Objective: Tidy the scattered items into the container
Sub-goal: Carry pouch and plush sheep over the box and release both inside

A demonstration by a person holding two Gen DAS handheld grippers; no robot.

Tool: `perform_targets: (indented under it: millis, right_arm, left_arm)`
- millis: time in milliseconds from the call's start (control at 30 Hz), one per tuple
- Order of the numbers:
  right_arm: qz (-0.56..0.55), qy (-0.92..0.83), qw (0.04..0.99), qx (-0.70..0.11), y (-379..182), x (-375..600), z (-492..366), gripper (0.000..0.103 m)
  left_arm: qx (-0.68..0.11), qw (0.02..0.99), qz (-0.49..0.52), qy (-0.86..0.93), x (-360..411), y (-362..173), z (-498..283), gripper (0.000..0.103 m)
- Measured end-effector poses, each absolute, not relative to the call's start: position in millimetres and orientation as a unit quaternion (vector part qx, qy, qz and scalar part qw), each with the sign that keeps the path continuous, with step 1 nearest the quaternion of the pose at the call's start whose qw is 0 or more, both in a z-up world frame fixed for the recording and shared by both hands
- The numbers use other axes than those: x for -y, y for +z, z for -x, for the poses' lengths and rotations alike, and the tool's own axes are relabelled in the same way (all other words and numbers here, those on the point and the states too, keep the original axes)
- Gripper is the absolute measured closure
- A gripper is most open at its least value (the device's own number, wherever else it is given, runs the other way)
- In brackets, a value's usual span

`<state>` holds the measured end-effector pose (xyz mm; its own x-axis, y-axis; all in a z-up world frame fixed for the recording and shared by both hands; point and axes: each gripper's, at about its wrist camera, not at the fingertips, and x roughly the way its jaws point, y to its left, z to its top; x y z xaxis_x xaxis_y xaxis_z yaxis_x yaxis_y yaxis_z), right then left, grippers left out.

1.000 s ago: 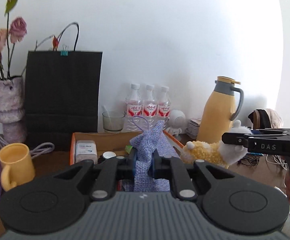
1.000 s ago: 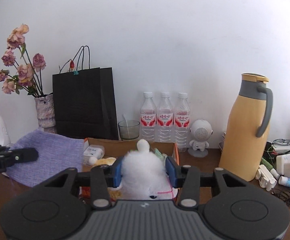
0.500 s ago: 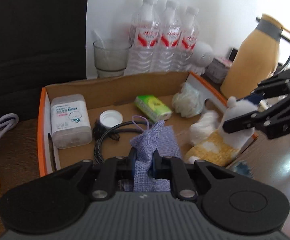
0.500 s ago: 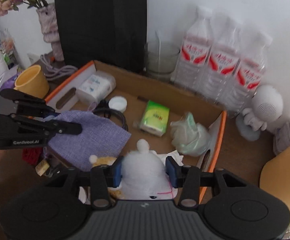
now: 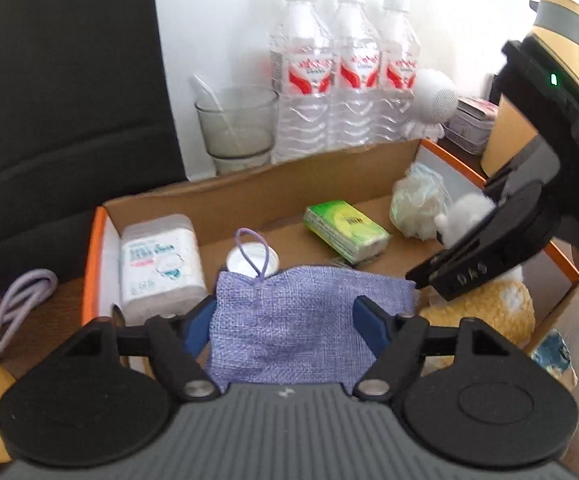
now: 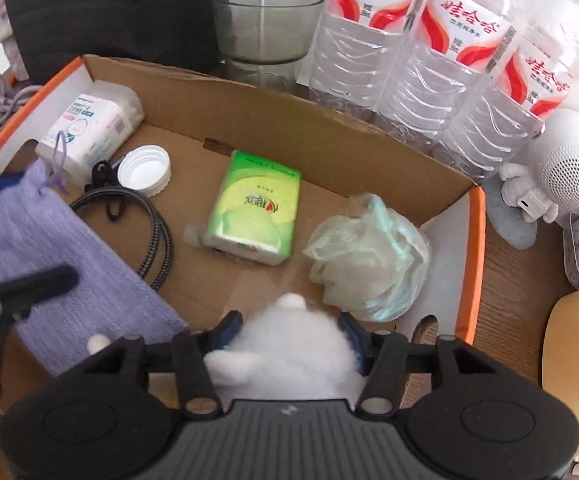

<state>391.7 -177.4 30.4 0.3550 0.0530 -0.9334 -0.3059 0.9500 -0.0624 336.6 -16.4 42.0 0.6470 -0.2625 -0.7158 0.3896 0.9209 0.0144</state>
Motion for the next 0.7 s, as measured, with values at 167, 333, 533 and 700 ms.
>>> perform_targets:
  millis: [167,333,533,700]
  right_arm:
    - [0.083,0.084,0.819,-0.561,57,193,-384,0.019]
    - [0.082,0.081,0.829,-0.548,91,199,-357,0.018]
    - [0.053,0.094,0.842,-0.529,139,201,-327,0.017]
    - [0.054,0.097,0.849,-0.517,169,192,-293,0.015]
  left_arm:
    - [-0.407,0.898,-0.058,-0.160,22,44,-340,0.028]
    - [-0.412,0.901,-0.047,-0.127,20,73,-330,0.018]
    - [-0.397,0.913,-0.026,-0.091,13,124,-304,0.000]
    - [-0.432,0.901,0.000,-0.033,6,152,-288,0.000]
